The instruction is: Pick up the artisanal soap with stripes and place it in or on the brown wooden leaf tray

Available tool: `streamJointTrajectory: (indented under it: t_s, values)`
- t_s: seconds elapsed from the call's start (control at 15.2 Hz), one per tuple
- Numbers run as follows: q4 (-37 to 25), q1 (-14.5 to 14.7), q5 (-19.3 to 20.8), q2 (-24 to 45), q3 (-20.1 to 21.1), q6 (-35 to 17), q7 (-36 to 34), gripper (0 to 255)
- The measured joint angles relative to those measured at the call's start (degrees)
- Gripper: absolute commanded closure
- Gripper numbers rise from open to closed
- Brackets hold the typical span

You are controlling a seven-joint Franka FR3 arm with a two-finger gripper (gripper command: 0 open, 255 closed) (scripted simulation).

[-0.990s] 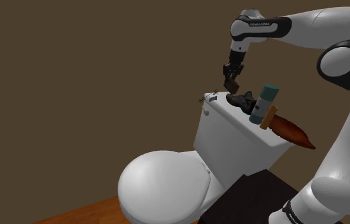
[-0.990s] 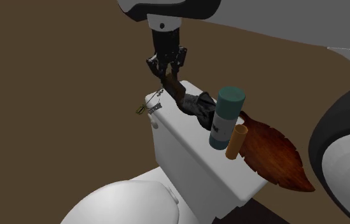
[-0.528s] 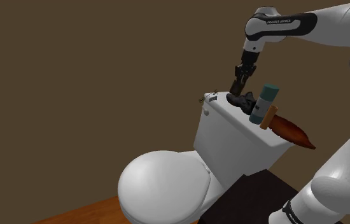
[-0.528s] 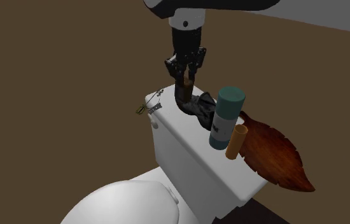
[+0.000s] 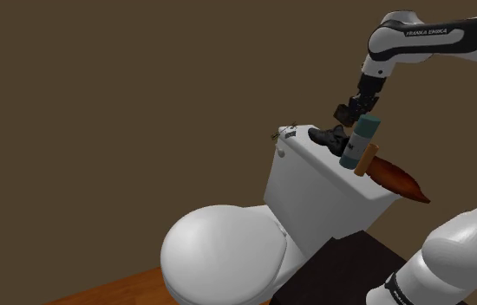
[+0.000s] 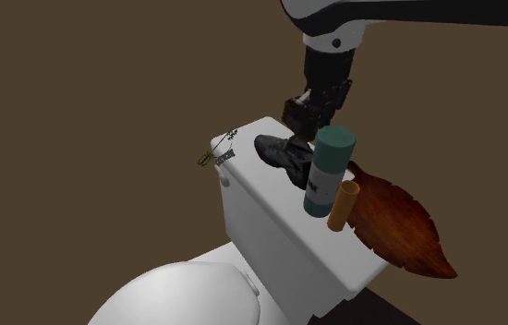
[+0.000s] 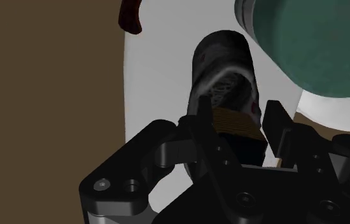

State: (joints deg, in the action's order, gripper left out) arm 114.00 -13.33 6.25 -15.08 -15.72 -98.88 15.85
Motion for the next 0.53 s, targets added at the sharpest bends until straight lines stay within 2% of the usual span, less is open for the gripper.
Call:
streamJointTrajectory:
  t_s: [0.53]
  values:
    - [10.17,-3.99,4.84,-13.79,-2.80,2.89,4.88,255]
